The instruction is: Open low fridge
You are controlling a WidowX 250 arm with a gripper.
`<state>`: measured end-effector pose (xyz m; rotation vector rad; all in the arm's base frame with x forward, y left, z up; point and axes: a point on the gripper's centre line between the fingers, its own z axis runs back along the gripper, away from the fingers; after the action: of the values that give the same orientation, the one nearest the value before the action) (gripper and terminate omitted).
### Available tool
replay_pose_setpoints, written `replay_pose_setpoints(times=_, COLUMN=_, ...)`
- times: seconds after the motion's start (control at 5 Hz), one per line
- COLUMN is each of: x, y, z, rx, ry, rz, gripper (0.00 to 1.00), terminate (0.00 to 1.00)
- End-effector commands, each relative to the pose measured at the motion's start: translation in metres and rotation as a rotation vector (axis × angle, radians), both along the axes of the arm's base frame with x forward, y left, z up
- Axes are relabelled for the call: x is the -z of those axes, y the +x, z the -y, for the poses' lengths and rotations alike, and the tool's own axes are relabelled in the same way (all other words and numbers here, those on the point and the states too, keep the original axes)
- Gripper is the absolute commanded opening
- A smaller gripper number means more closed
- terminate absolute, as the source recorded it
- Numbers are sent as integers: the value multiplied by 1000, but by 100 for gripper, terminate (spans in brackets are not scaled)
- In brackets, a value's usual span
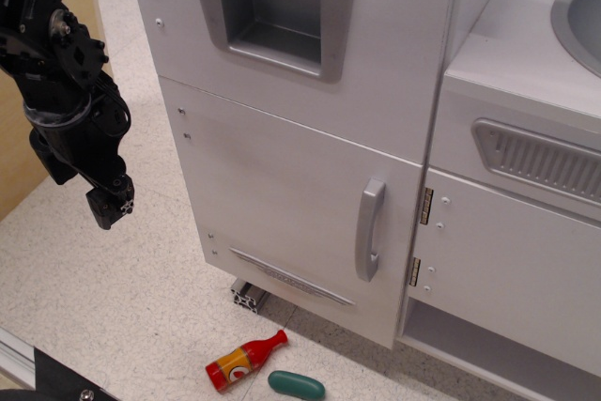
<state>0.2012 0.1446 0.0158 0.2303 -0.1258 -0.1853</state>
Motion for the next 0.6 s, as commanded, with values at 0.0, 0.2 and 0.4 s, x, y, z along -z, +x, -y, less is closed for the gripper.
replay_pose_setpoints(times=0.0, x=0, y=0, z=0, rx=0, ry=0, rz=0, gripper=100, terminate=0)
replay_pose_setpoints(times=0.2, x=0, y=5, z=22, rx=-123, ry=14, rz=13, gripper=100, terminate=0)
replay_pose_setpoints(times=0.4, x=1, y=9, z=51, rx=-262, ry=-25, rz=44, gripper=100, terminate=0)
